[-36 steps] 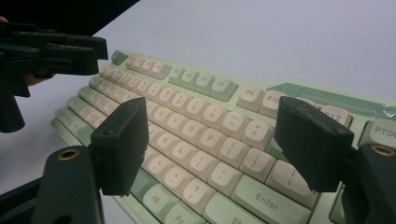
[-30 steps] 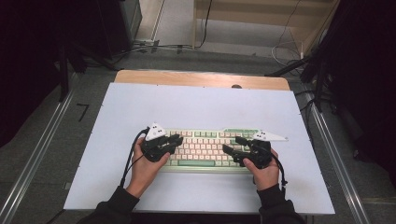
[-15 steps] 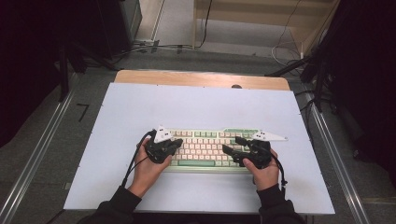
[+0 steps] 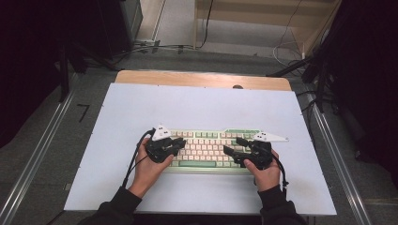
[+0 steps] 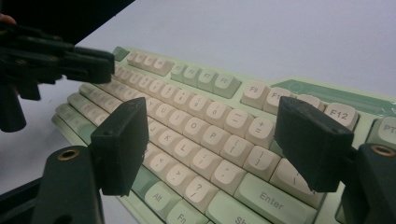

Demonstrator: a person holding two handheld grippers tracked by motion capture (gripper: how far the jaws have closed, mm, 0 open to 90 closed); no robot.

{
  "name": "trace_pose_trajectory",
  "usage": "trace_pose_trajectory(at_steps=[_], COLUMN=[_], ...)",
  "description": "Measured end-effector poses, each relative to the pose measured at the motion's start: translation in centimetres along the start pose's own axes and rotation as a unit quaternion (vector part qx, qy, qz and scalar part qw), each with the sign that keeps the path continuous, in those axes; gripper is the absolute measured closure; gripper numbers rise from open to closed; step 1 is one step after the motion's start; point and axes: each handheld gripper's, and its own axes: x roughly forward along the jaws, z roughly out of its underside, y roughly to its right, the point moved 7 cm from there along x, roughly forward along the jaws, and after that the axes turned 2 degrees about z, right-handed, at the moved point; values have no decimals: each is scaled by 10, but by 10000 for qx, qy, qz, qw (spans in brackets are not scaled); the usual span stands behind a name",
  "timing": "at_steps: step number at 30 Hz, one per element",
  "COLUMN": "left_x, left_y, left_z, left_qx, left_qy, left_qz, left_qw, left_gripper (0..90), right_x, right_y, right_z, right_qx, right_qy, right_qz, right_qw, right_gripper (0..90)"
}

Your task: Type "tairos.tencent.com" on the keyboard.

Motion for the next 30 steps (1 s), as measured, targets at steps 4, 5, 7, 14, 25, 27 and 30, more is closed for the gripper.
trace_pose_trajectory(at_steps=[4,5,7,14,25,27,30], left_x=[-10,-12,-16,-31,-44,-44,-42], left_y=[-5,-6,-8,-10,-19,-20,-21], left_z=[-3,-1,2,16,21,20,23], left_qx=[-305,-354,-384,-443,-725,-742,-753], left_qy=[387,457,548,691,918,942,897], left_qz=[115,143,88,84,48,44,21], left_qw=[9987,9982,9977,9966,9931,9928,9931], left_gripper=[609,572,541,495,478,477,471], right_x=[0,-1,-1,2,17,21,26], right_y=[0,0,0,-2,-15,-18,-23], right_z=[0,0,-1,1,4,5,6], right_qx=[-8,-11,-15,-108,-315,-377,-475], right_qy=[6,14,25,-51,-239,-309,-370], right_qz=[3,3,19,42,-76,-135,-194], right_qw=[10000,10000,10000,9999,9992,9987,9980], right_gripper=[244,244,244,246,266,289,341])
